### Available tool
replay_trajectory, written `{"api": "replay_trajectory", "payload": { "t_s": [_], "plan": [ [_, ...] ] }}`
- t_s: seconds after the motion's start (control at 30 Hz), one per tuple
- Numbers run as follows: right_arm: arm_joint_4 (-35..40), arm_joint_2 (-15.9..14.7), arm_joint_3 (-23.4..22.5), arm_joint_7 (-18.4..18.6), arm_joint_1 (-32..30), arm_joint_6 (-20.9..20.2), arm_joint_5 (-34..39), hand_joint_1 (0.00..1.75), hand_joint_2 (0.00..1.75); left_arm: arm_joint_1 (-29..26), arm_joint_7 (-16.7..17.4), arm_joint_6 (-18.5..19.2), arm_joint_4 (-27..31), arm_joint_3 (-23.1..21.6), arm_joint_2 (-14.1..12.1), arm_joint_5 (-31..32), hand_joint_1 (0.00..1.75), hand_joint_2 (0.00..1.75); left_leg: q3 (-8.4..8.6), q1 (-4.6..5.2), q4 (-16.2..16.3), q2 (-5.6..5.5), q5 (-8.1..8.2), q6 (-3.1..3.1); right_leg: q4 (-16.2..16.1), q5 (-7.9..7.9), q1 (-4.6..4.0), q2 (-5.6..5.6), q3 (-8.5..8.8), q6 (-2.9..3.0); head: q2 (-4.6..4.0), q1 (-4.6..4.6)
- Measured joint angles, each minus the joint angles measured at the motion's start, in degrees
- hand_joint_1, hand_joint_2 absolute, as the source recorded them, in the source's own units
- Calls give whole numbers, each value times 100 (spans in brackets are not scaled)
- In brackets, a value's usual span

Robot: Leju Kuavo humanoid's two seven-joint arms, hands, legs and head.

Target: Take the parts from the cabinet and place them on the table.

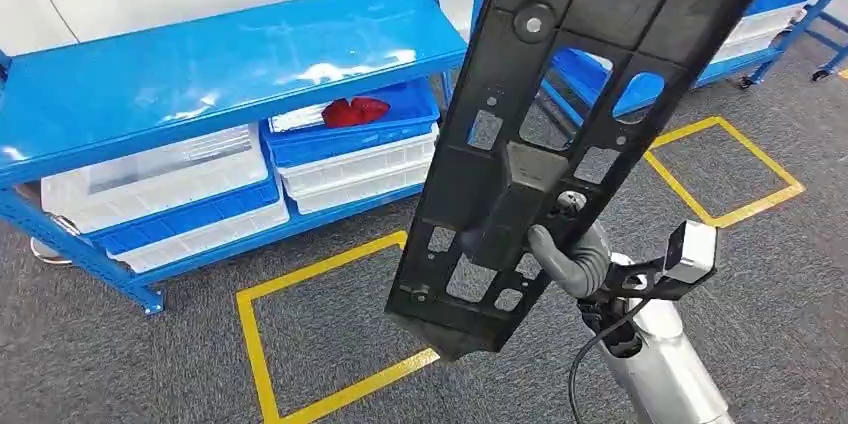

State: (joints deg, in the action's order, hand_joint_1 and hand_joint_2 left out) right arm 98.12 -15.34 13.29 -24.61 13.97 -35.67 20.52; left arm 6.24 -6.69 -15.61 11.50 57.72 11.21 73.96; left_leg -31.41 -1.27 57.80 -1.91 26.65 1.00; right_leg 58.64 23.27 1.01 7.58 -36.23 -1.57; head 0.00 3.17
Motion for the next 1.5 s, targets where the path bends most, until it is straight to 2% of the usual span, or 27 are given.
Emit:
{"api": "replay_trajectory", "payload": {
  "t_s": [0.03,0.07,0.13,0.2,0.23,0.3,0.33,0.37,0.5,0.57,0.63,0.7,0.73,0.8,0.83,0.87,1.0,1.03,1.07,1.1,1.17,1.2,1.23,1.3,1.33,1.37,1.5],
  "plan": [
    [15,20,-15,-13,-14,7,-2,175,175,2,-7,-2,0,0,0,0,0,175,7,12,-29,62,-18,31,124,114,-35,-334,-49,-25,0,0],
    [17,24,-20,-22,-9,4,-15,175,175,-5,-9,-7,0,0,0,0,0,175,-1,20,-35,127,-28,54,456,343,-33,-548,-209,-46,0,2],
    [17,70,-20,-50,-68,-20,-33,175,175,-58,-7,-15,0,2,-2,-13,0,175,-17,38,-33,285,-26,59,1367,769,-9,-686,-618,-96,0,0],
    [17,90,-22,-72,-153,-20,-59,175,175,-82,-9,-17,0,4,-2,-13,0,175,-33,40,-25,450,-24,60,1713,804,12,-709,-760,-131,0,0],
    [17,90,-24,-85,-178,-20,-68,175,175,-80,-9,-15,0,4,0,-13,0,175,-32,40,-23,522,-20,53,1449,634,22,-729,-604,-134,0,0],
    [39,90,-37,-96,-187,-20,-76,175,175,-79,-11,-15,0,4,6,-13,0,175,-17,41,-18,649,-2,26,439,210,18,-863,-21,-104,0,0],
    [59,90,-46,-103,-185,-20,-76,175,175,-76,-13,-15,0,4,9,-11,0,175,3,58,-15,702,11,3,-46,182,-18,-1156,239,-49,0,0],
    [65,90,-52,-103,-184,-20,-76,175,175,-76,-17,-15,0,4,15,-11,0,175,2,95,-4,750,25,-42,-70,167,-64,-1138,234,25,0,0],
    [87,90,-76,-107,-209,-18,-76,175,175,-57,-17,-17,0,4,15,-11,0,175,50,106,-31,924,43,-169,-103,119,-53,-889,198,162,0,2],
    [109,90,-76,-111,-203,-22,-76,175,175,-54,-18,-18,0,4,13,-11,0,175,-108,50,370,380,351,-216,-137,80,-8,-792,205,230,0,2],
    [109,85,-76,-111,-224,-5,-89,175,175,-89,-17,-15,0,4,13,9,0,175,-511,50,1264,242,786,-234,-136,70,-23,-665,187,251,0,0],
    [131,85,-76,-114,-311,4,-96,175,175,-72,-24,-13,0,4,13,26,0,175,-715,50,1707,243,861,-250,-113,67,-32,-522,171,249,0,2],
    [175,85,-83,-114,-382,13,-103,175,175,-59,-11,-11,0,-2,13,50,0,175,-636,49,1550,241,702,-246,-94,68,-31,-450,167,247,0,0],
    [300,85,-155,-131,-571,20,-109,175,175,-70,22,-7,0,-26,6,107,0,175,-195,22,630,131,161,-225,-34,87,-23,-292,159,216,0,2],
    [367,85,-205,-146,-650,24,-109,175,175,-79,37,-5,0,-35,2,118,0,175,-21,-4,212,-138,55,-204,6,104,-13,-234,134,191,0,0],
    [407,85,-236,-157,-693,28,-109,175,175,-84,48,2,0,-42,0,129,0,175,11,-13,134,-419,162,-188,43,99,-37,-177,76,148,0,0],
    [527,100,-358,-162,-845,22,-135,175,175,-78,70,4,0,-61,0,129,0,175,15,17,71,-155,102,-55,-6,-12,34,140,-23,-43,0,0],
    [531,122,-383,-160,-855,-7,-146,175,175,-68,70,4,0,-63,9,127,0,175,37,-7,21,-26,60,-5,53,21,32,-51,-42,-49,0,0],
    [535,135,-411,-160,-807,-39,-148,175,175,-61,63,4,0,-63,15,118,0,175,43,1,-10,39,43,29,269,185,-14,-419,-160,-70,0,0],
    [535,140,-411,-155,-758,-53,-151,175,175,-64,59,4,0,-63,15,105,0,175,34,19,-13,133,39,49,658,410,-12,-590,-350,-92,0,0],
    [514,166,-411,-142,-730,-105,-146,175,175,-93,59,0,0,-61,11,81,0,175,20,38,-10,311,48,64,1542,780,1,-704,-759,-123,0,0],
    [492,168,-411,-136,-728,-131,-136,175,175,-96,59,-2,0,-59,9,76,0,175,14,43,-7,398,50,64,1756,805,14,-716,-849,-135,0,0],
    [474,168,-411,-129,-722,-133,-131,175,175,-94,57,-2,0,-59,11,74,0,175,15,46,-7,463,53,60,1671,712,24,-728,-790,-138,0,0],
    [446,168,-413,-120,-687,-136,-118,175,175,-84,52,-2,0,-59,13,72,0,175,30,48,-7,588,66,41,810,297,25,-814,-282,-109,0,0],
    [442,168,-415,-122,-662,-136,-109,175,175,-83,50,-2,0,-59,15,72,0,175,48,51,-7,644,78,23,262,119,11,-968,46,-71,0,0],
    [439,168,-417,-122,-620,-144,-96,175,175,-84,50,-2,0,-59,15,72,0,175,56,88,-1,691,97,-10,-35,208,-69,-1216,179,13,0,0],
    [413,175,-454,-133,-595,-184,-72,175,175,-71,50,-11,0,-61,28,74,0,175,118,107,-45,882,119,-138,-57,162,-97,-948,142,159,0,0]
  ]
}}
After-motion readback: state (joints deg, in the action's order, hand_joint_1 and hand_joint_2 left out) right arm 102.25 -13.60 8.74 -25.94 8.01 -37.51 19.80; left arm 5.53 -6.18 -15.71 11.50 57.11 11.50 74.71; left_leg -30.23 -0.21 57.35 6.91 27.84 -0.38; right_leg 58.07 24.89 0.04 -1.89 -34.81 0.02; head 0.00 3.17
